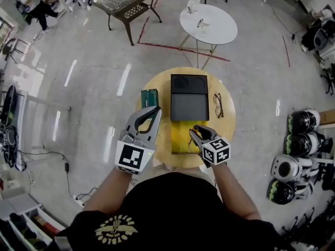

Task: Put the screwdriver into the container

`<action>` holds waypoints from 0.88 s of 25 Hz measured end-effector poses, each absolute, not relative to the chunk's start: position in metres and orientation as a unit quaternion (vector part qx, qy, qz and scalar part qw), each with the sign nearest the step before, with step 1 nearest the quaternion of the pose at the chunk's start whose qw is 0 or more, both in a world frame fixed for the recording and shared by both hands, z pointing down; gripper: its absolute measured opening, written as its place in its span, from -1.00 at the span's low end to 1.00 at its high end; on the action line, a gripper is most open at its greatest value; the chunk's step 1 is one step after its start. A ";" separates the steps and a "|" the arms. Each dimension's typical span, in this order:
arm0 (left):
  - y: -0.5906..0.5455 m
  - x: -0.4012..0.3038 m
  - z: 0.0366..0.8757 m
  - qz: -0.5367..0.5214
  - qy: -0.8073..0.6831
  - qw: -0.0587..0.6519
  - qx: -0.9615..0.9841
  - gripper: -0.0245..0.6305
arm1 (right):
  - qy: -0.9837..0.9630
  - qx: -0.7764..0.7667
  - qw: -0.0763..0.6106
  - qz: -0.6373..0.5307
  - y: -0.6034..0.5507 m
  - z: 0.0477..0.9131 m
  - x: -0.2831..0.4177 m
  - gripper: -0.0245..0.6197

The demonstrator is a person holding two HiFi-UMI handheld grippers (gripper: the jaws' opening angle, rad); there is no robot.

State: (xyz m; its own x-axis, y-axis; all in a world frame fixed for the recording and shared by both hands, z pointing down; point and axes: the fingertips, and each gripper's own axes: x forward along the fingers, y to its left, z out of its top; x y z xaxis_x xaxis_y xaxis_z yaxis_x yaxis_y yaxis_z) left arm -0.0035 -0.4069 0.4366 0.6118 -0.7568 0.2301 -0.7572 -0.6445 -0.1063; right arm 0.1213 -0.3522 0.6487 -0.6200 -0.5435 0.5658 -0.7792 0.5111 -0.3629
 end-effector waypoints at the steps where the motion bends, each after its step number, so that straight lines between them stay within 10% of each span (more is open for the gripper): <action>1: -0.406 -0.003 0.436 0.125 -0.422 -0.001 0.898 -0.87 | -0.846 0.391 0.198 0.305 -0.352 0.654 0.122 -0.50; 22: -0.394 -0.027 0.441 0.139 -0.447 0.003 0.883 -0.87 | -0.780 0.412 0.251 0.399 -0.356 0.765 0.133 -0.52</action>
State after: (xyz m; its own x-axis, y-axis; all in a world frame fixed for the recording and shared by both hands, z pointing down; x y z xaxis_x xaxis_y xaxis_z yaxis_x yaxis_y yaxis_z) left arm -0.0268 -0.3943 0.4408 0.5609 -0.7896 0.2487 -0.7912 -0.5997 -0.1197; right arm 0.1331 -0.3561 0.7653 -0.5348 -0.4431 0.7195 -0.8427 0.3424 -0.4155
